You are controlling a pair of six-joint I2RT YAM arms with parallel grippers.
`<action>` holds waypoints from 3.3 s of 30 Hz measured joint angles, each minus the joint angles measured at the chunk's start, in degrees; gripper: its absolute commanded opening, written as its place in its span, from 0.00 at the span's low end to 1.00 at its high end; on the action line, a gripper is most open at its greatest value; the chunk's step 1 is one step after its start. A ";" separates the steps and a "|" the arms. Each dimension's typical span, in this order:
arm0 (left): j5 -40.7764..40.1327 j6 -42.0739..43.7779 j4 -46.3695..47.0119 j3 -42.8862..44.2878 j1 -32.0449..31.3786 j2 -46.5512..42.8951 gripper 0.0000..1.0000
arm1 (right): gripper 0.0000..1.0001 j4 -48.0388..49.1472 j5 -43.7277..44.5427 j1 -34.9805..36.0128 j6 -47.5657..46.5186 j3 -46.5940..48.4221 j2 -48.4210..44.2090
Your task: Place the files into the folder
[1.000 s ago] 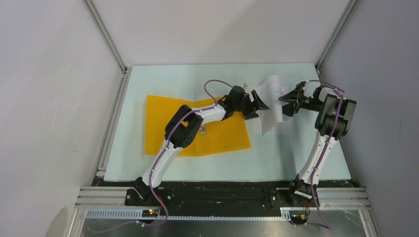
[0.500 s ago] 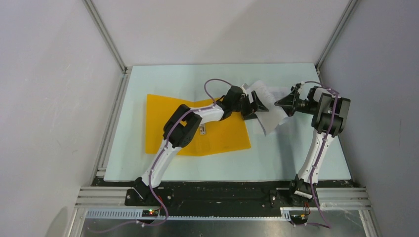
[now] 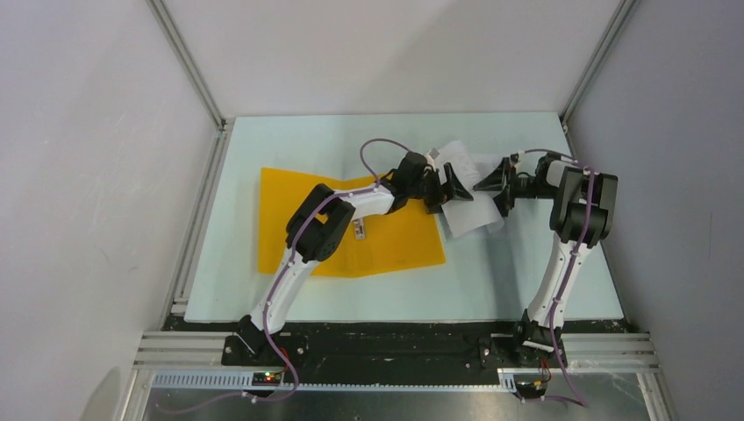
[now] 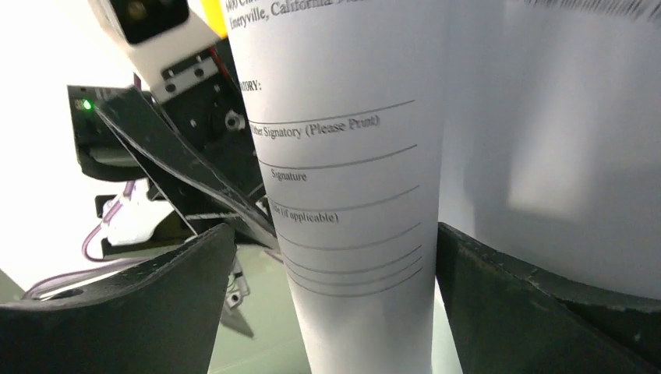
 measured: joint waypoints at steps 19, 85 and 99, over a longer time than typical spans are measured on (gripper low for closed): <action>-0.52 1.09 -1.75 -5.49 3.37 -3.72 0.66 | 0.99 9.79 -0.96 0.87 5.97 -0.09 0.02; 2.71 -25.86 -5.79 -10.38 5.97 -19.08 0.00 | 0.99 22.58 -0.57 4.70 22.62 -10.84 -5.09; 2.03 -24.22 -7.52 -13.51 5.99 -19.12 0.00 | 0.85 31.63 -8.33 1.84 33.09 -12.22 -5.66</action>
